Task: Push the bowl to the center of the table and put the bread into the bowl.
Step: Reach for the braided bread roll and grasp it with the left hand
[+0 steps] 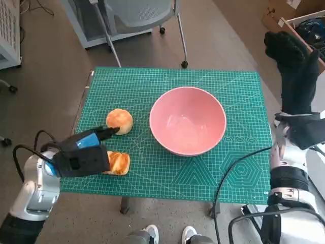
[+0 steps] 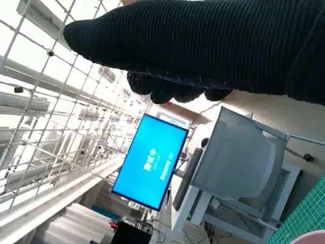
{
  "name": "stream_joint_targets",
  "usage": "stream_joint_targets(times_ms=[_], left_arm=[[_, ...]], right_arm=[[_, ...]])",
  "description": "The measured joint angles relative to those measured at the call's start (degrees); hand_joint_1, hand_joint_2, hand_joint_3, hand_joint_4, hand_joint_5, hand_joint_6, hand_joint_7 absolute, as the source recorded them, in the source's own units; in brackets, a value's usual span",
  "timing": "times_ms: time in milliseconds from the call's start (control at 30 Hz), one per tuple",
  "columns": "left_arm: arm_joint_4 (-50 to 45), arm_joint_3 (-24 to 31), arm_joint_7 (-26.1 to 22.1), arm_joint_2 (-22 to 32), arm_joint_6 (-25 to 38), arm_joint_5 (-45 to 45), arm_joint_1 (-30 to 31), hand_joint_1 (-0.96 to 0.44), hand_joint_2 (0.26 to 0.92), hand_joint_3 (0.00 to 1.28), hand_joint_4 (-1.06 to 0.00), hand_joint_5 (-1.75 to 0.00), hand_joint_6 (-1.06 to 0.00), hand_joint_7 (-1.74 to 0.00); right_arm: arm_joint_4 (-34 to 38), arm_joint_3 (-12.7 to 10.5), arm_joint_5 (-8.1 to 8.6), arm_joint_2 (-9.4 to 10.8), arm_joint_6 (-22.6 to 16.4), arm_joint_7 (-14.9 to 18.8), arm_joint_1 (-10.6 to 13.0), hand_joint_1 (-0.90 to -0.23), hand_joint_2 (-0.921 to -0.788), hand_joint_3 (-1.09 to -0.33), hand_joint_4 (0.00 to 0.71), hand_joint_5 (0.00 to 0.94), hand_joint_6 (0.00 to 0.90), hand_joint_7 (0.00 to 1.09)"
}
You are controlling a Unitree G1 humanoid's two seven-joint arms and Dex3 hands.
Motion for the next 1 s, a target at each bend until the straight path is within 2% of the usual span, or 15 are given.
stream_joint_targets(times_ms=[267, 500, 867, 967, 1000], left_arm=[[2.8, -4.5, -1.5, 0.0, 2.2, 3.6, -2.1, -0.35, 0.700, 0.00, 0.00, 0.00, -0.17, 0.00], [6.3, -7.4, -1.2, -0.8, 2.1, 5.8, -4.6, -0.37, 0.699, 0.00, 0.00, 0.00, -0.17, 0.00], [14.0, -10.4, 1.1, -2.5, 0.4, 7.2, -7.2, -0.27, 0.696, 0.00, -0.03, -0.01, -0.19, -0.01], [16.3, -11.0, 2.6, -3.3, 0.1, 8.1, -7.7, -0.20, 0.708, 0.01, -0.08, -0.02, -0.26, -0.02], [16.8, -11.1, 2.9, -3.4, 0.0, 8.2, -7.9, -0.15, 0.720, 0.01, -0.15, -0.02, -0.32, -0.03]], right_arm=[[-1.2, -0.1, 0.00, 0.1, 0.2, 0.0, 0.1, -0.733, -0.921, -0.804, 0.177, 0.000, 0.288, 0.03], [-1.6, -0.2, 0.00, 0.1, 0.3, 0.1, 0.3, -0.739, -0.921, -0.804, 0.176, 0.000, 0.287, 0.03], [-1.9, -0.3, 0.01, 0.4, 0.7, 0.4, 0.4, -0.737, -0.921, -0.804, 0.170, 0.000, 0.284, 0.03], [-1.9, -0.3, 0.04, 0.4, 0.7, 0.6, 0.4, -0.731, -0.921, -0.805, 0.170, 0.000, 0.283, 0.03], [-1.9, -0.4, 0.07, 0.4, 0.8, 0.7, 0.4, -0.730, -0.921, -0.806, 0.170, 0.000, 0.283, 0.03]])
